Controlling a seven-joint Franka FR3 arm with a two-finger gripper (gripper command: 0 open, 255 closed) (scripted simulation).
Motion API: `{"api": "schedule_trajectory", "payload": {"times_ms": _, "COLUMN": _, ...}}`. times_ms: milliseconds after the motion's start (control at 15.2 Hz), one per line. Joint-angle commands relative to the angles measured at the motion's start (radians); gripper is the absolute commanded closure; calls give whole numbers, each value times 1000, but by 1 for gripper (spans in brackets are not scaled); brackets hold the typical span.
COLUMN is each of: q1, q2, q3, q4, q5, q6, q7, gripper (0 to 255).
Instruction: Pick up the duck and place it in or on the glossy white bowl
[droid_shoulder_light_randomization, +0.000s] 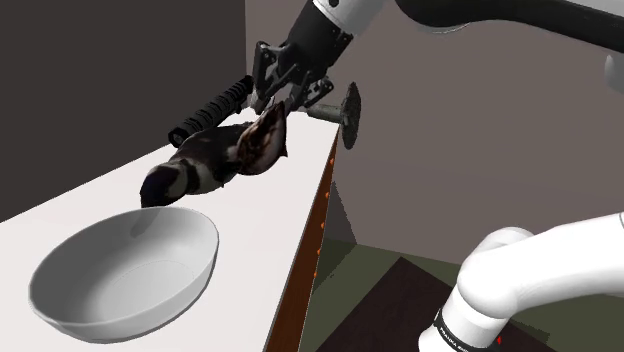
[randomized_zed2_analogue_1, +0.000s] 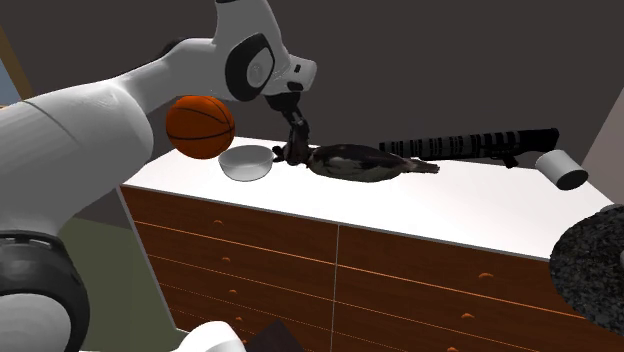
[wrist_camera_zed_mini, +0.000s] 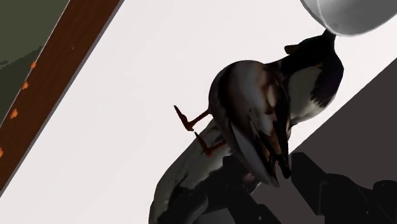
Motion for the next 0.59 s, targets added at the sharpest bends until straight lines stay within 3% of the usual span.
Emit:
{"api": "schedule_trajectory", "payload": {"times_ms": 0, "q1": -7, "q2": 14, "q3": 0, "q4": 35, "q5": -7, "q6": -20, "q7": 4, "gripper": 255}}
{"api": "schedule_trajectory", "payload": {"times_ms": 396, "q1": -23, "q2": 53, "q3": -2, "q4": 141, "q5": -26, "q6": -87, "q7": 16, "gripper": 255}}
{"api": "schedule_trajectory", "payload": {"times_ms": 528, "q1": -41, "q2": 88, "q3": 57, "q4": 200, "q5": -41, "q6": -97, "q7": 68, "gripper": 255}}
